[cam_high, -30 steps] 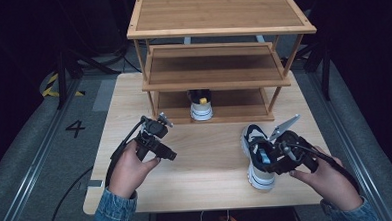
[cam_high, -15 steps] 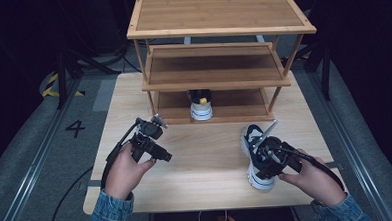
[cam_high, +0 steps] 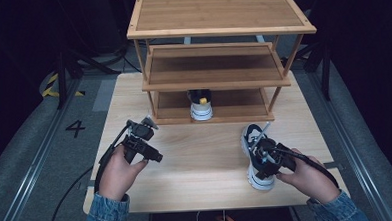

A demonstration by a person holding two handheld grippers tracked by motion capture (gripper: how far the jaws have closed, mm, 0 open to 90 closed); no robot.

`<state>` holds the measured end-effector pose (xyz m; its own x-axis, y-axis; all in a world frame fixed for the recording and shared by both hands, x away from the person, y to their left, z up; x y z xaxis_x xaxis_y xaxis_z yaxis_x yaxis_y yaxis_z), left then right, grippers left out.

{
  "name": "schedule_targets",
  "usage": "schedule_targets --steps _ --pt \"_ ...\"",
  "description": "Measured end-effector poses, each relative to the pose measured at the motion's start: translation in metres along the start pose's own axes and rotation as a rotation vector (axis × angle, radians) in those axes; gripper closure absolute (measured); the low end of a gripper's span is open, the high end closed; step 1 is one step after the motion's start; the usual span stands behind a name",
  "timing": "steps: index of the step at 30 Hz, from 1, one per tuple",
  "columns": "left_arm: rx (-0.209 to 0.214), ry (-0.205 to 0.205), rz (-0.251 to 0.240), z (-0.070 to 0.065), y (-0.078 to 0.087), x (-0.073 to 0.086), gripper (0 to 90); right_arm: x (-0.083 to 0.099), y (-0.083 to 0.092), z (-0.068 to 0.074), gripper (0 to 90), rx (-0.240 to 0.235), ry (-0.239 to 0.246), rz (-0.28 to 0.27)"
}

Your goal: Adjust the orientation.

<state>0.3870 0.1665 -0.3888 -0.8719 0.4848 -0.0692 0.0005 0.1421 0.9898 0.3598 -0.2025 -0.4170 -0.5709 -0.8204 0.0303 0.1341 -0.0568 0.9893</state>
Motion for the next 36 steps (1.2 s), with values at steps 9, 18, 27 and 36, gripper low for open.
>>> schedule_targets --steps 9,18,27,36 --pt "0.0 0.002 0.001 0.005 0.001 0.001 30.9 -0.002 0.005 0.003 71.4 -0.01 0.046 -0.018" --pt "-0.011 0.019 -0.007 0.014 0.003 0.011 30.7 -0.01 0.022 0.004 71.0 0.03 0.074 -0.054" --pt "-0.011 0.064 -0.01 0.025 0.002 0.029 28.1 -0.031 0.045 -0.005 70.0 0.071 0.111 -0.094" --pt "-0.014 0.089 -0.01 0.029 0.0 0.037 28.0 -0.064 0.062 -0.021 68.9 0.089 0.131 -0.108"
Point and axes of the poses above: each handheld gripper's, and its own axes: y roughly backward along the jaws, x roughly out of its underside, z roughly to its left, the point moved 2 cm from there along -y, roughly forward along the jaws, and after that the axes turned 10 degrees about z, right-handed, at the moved point
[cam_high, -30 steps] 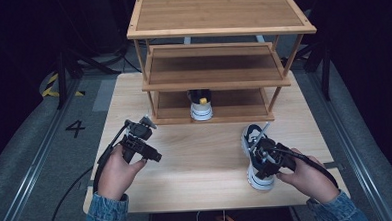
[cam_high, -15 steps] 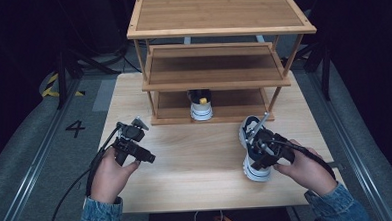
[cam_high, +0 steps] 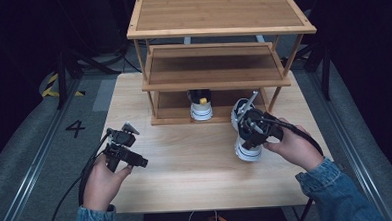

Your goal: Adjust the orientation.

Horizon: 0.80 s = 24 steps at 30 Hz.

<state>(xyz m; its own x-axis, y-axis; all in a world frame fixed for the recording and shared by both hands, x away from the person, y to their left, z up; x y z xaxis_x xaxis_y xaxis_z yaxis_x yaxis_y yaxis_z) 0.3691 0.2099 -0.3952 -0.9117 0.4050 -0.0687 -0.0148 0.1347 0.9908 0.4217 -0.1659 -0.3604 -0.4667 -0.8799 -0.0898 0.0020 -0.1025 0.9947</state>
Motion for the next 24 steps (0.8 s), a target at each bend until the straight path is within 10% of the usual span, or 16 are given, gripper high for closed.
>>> schedule_targets --steps 24 --pt "-0.092 -0.023 0.016 -0.001 0.001 -0.002 15.5 -0.069 -0.038 -0.055 66.1 0.026 0.015 0.036"
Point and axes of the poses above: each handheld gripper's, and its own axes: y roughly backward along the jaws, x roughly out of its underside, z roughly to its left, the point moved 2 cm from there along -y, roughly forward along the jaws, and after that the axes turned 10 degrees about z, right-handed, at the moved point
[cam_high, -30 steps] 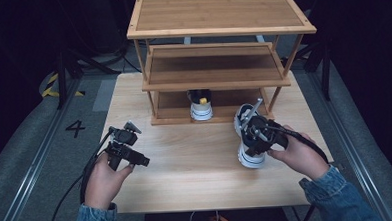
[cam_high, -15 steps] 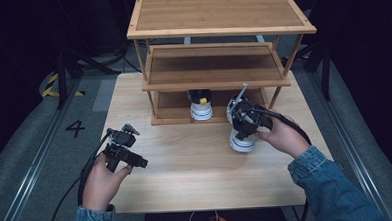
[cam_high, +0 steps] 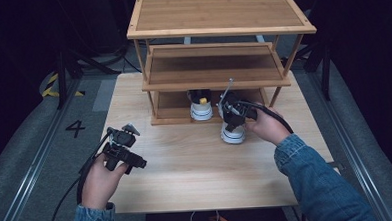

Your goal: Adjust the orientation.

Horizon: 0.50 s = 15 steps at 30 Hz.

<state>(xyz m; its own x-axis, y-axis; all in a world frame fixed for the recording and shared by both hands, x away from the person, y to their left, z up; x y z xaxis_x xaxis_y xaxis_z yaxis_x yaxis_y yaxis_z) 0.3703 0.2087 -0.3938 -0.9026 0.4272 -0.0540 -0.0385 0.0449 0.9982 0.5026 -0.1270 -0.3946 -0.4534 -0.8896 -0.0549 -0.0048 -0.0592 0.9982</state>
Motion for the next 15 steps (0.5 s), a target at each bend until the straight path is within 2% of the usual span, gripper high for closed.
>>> schedule_targets --steps 1,4,7,11,15 --pt "-0.002 0.0 0.004 0.0 0.0 0.0 15.5 -0.006 -0.002 -0.002 66.1 0.016 0.004 -0.005" --pt "0.0 0.001 0.001 0.001 -0.001 0.0 15.6 -0.011 -0.005 -0.004 66.1 0.026 0.013 -0.005" --pt "0.027 0.003 0.012 0.002 -0.001 0.0 16.6 -0.017 -0.009 -0.008 66.0 0.049 0.024 -0.009" --pt "0.037 -0.001 0.014 0.003 -0.001 0.0 19.0 -0.019 -0.009 -0.01 65.3 0.015 0.025 -0.022" --pt "0.03 0.004 0.014 0.002 0.0 -0.001 17.3 -0.016 -0.007 -0.012 61.1 0.045 0.034 -0.029"
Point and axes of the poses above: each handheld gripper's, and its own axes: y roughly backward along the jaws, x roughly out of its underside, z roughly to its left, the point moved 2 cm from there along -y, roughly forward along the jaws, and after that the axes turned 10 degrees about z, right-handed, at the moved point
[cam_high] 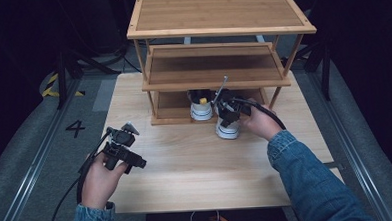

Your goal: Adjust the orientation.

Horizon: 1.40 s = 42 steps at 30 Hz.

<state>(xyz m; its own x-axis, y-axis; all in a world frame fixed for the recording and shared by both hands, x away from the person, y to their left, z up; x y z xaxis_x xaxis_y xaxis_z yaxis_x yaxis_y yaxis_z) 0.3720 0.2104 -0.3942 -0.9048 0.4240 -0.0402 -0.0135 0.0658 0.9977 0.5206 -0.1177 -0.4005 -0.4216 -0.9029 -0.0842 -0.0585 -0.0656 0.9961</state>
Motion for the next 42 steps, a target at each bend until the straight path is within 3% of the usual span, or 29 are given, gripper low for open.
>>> schedule_targets --steps 5,8,10,13,21,26,28,35,38,39,42 --pt "0.0 -0.016 0.009 -0.003 -0.001 -0.002 17.3 0.002 0.001 0.003 56.5 0.053 0.023 -0.013" --pt "0.003 -0.031 0.011 -0.005 -0.003 -0.004 17.3 0.003 0.004 0.004 54.6 0.063 -0.002 -0.046" --pt "0.026 -0.028 0.011 -0.005 -0.003 -0.006 17.3 0.004 0.007 0.004 53.7 0.052 -0.013 -0.068" --pt "0.022 -0.022 0.007 -0.004 -0.003 -0.009 17.3 0.007 0.014 0.006 53.4 0.065 -0.041 -0.094" --pt "0.033 -0.039 0.018 -0.007 -0.004 -0.018 17.3 0.02 0.035 0.017 53.2 0.082 -0.06 -0.167" --pt "0.037 -0.049 0.027 -0.009 -0.004 -0.026 17.3 0.038 0.049 0.027 56.4 0.082 -0.118 -0.206" --pt "0.039 -0.06 0.028 -0.012 -0.004 -0.029 17.3 0.051 0.052 0.034 59.3 0.055 -0.168 -0.217" --pt "0.021 -0.08 0.033 -0.014 -0.005 -0.034 17.3 0.069 0.04 0.039 58.5 0.041 -0.194 -0.203" --pt "0.011 -0.09 0.033 -0.015 -0.004 -0.036 17.3 0.073 0.031 0.04 59.9 0.028 -0.21 -0.19" --pt "0.029 -0.077 0.03 -0.017 -0.004 -0.036 17.3 0.074 0.027 0.04 60.3 0.025 -0.219 -0.184" --pt "0.007 -0.099 0.032 -0.017 -0.003 -0.038 17.2 0.075 0.012 0.042 63.3 -0.002 -0.237 -0.163"
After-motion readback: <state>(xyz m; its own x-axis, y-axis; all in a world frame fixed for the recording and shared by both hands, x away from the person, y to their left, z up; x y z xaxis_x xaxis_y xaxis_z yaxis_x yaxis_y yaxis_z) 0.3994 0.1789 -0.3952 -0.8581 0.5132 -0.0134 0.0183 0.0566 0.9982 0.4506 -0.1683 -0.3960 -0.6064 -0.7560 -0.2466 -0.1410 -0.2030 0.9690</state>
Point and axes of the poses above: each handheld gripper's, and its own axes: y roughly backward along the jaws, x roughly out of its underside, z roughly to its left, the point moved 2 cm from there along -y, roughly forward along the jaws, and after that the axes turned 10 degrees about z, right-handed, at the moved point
